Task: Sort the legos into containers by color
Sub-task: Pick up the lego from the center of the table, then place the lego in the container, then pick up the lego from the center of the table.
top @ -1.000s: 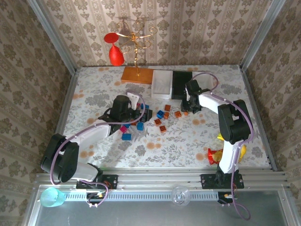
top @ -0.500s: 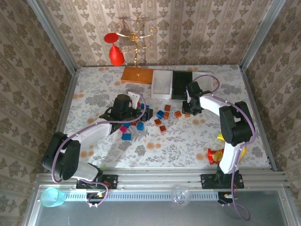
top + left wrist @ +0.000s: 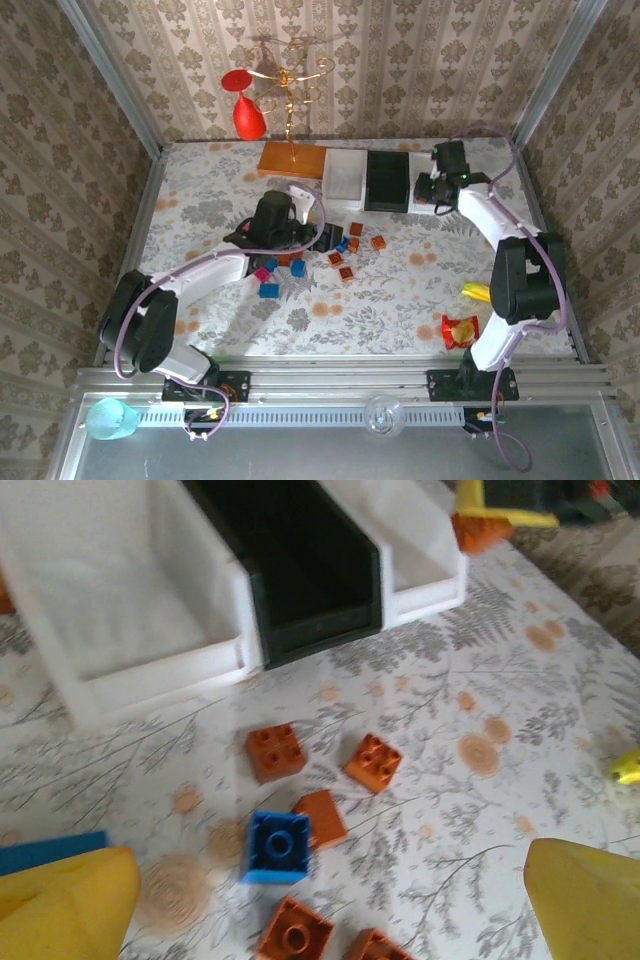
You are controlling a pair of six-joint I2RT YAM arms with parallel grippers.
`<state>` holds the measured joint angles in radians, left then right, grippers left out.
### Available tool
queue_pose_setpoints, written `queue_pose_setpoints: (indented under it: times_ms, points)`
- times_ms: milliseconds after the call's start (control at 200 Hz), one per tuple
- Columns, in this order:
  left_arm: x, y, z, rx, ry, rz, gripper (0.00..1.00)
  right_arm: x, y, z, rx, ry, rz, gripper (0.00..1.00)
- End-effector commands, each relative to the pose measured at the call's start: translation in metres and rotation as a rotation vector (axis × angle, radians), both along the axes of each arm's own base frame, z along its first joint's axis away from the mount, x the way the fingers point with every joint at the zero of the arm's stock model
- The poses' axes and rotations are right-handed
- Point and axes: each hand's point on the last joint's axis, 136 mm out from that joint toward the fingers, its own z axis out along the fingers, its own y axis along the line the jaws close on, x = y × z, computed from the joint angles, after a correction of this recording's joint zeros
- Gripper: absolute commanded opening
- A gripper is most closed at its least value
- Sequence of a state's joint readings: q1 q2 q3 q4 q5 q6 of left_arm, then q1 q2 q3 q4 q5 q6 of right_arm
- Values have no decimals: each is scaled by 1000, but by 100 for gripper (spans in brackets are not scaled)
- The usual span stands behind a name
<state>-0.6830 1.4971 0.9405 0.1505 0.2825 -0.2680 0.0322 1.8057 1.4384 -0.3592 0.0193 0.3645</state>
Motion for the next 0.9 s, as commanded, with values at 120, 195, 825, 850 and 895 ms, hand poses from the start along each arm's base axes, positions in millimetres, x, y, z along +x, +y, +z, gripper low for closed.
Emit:
queue_pose_setpoints:
  times_ms: [120,195,825,850,895]
  points:
    - [-5,-17,16,-17,-30,-50,100,74,-16,-26,54,-30,-65,28]
    - [-5,-17,17,-15,-31,-46,100,92,-15,-25,69,-29,-49,31]
    - [-10,88,-34,77,149,206,100,-101,107,-30,-81,9,321,76]
    - [-12,89,-34,70,150,204,100,-107,112,-37,-102,30,343,78]
    - [-15,88,-33,55,152,202,100,-114,117,-48,-138,64,370,81]
